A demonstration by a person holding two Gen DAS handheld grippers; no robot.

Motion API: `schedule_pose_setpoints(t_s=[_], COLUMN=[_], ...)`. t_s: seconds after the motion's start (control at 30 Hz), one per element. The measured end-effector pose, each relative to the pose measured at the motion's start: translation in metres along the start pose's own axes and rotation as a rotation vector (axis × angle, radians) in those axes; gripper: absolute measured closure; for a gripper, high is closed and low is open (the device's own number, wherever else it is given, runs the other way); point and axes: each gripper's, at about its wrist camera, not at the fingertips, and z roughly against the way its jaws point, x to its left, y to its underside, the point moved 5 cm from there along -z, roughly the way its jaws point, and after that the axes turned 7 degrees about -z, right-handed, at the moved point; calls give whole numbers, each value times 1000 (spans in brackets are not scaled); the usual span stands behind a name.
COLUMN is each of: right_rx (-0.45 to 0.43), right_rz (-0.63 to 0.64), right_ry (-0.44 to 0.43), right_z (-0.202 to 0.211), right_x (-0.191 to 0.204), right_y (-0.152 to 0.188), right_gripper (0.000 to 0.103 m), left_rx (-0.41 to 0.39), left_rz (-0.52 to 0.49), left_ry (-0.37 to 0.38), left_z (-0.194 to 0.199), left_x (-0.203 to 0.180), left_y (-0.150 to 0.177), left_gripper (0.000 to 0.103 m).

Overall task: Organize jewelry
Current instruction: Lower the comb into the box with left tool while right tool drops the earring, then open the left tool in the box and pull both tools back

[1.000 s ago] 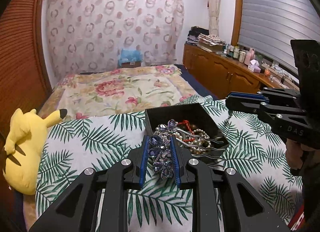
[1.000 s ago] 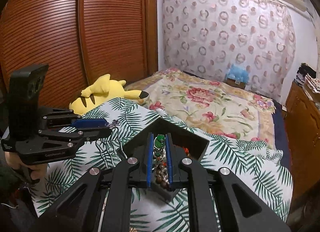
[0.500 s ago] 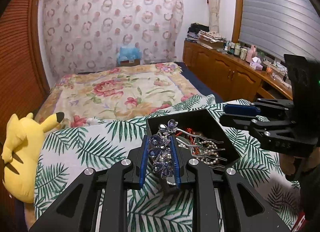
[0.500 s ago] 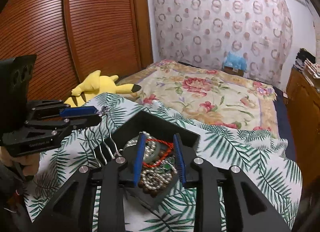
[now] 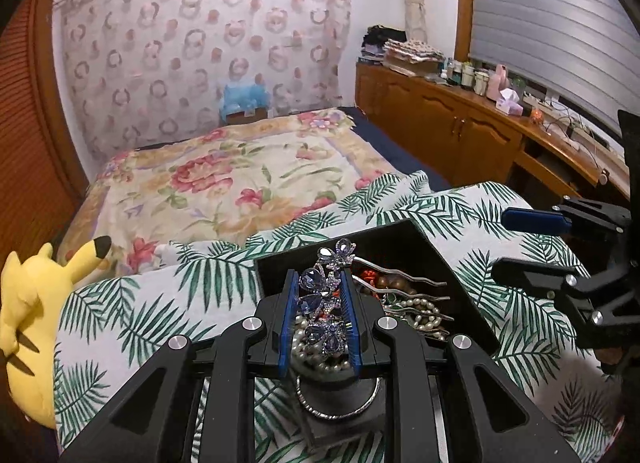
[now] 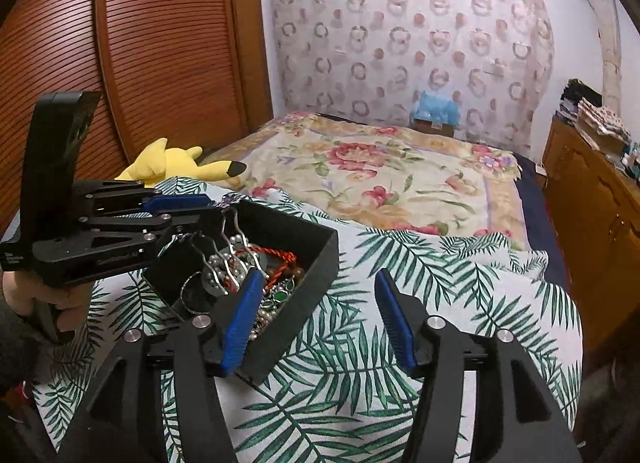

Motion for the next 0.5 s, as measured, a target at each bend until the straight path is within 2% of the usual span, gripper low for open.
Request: schedule_pose_setpoints(t_s=[0.27, 0.33, 0.4, 0.5], right_rx=[15, 16, 18, 22], right_rz=[-2, -3, -3, -6], right_ry=[6, 4, 3, 4], right_z=[0, 2, 5, 9], right_x=[-2, 0, 1, 4], right_y=[10, 13, 17, 23], right_gripper=[40, 40, 40, 40], left_rx=[17, 16, 9, 2], left_rz=[2, 2, 1, 4], left_ry=[14, 16, 13, 14], left_z=[-9, -7, -3, 6], left_x=[-5, -7, -7, -9], left_y=[-2, -2, 0, 2], left_gripper=[82, 75, 62, 54])
